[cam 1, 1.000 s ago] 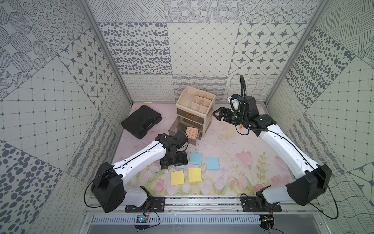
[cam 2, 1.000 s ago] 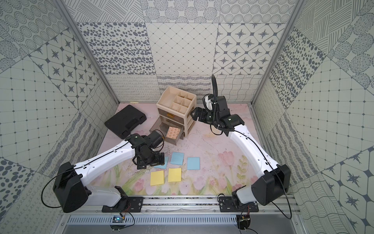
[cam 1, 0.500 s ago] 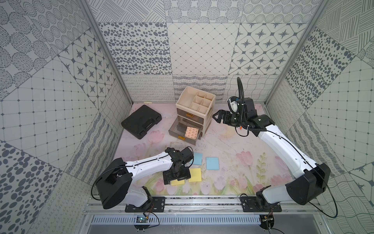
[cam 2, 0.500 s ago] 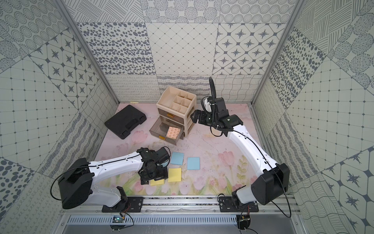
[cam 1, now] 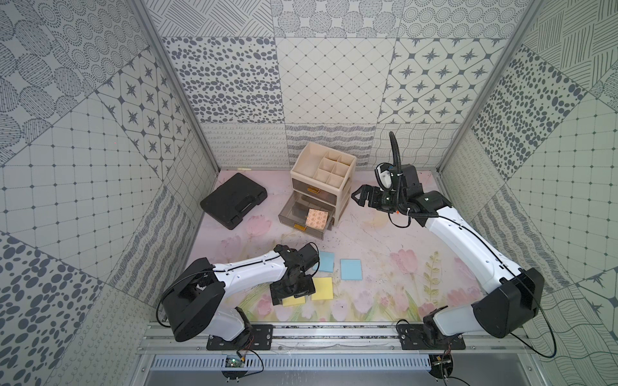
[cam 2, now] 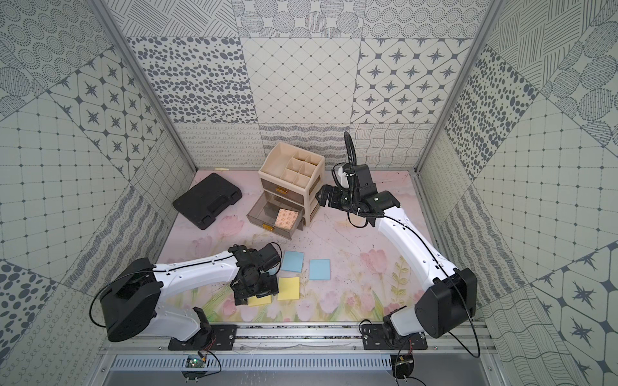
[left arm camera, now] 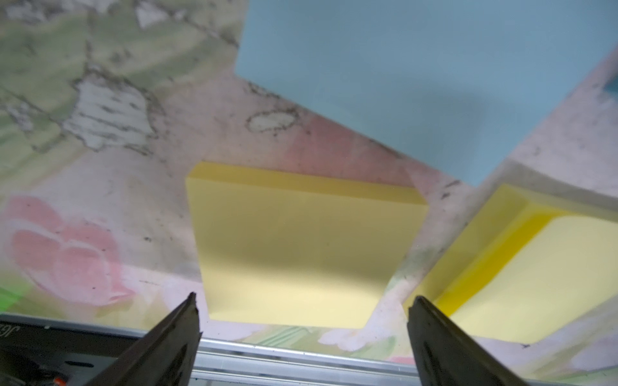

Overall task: Please put the sticky notes in the drawer by color
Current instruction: Pick up the sticky notes from the center of the board.

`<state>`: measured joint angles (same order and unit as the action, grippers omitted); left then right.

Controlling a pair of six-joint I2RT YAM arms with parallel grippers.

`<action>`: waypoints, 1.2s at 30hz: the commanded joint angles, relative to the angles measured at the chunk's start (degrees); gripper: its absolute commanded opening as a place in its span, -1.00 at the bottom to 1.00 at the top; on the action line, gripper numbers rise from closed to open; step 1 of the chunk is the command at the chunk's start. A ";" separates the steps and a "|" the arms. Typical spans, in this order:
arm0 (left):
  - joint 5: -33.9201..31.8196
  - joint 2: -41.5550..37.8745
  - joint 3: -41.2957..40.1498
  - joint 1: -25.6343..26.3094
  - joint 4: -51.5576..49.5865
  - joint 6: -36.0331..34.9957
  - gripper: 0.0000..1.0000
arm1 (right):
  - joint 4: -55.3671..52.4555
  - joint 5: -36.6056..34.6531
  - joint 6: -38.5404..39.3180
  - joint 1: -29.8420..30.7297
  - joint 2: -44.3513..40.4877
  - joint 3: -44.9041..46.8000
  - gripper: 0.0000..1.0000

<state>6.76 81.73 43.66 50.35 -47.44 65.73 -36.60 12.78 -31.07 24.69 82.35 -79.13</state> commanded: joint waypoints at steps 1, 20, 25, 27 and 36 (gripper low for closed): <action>-1.04 -1.20 -0.90 -3.58 -0.86 -5.49 0.99 | 1.72 -0.38 -0.10 0.20 -0.52 0.29 0.96; 1.22 4.21 -1.55 -5.13 4.63 -13.65 0.99 | 1.49 -1.94 -1.35 0.68 0.51 -0.44 0.96; 1.65 4.34 -2.04 -5.26 5.97 -13.49 0.85 | 1.28 -1.97 -1.28 0.99 1.23 -1.11 0.96; 1.68 4.20 -2.39 -5.23 6.22 -13.02 0.74 | 1.30 -2.15 -1.22 1.18 1.33 -1.29 0.96; -0.21 1.48 -1.94 -5.26 1.84 -11.06 0.62 | 2.05 -1.79 -1.67 1.33 1.59 -1.02 0.96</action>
<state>8.14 83.88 42.09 45.32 -45.74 54.57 -36.62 11.27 -32.60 25.69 83.61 -79.15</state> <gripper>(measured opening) 0.810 0.981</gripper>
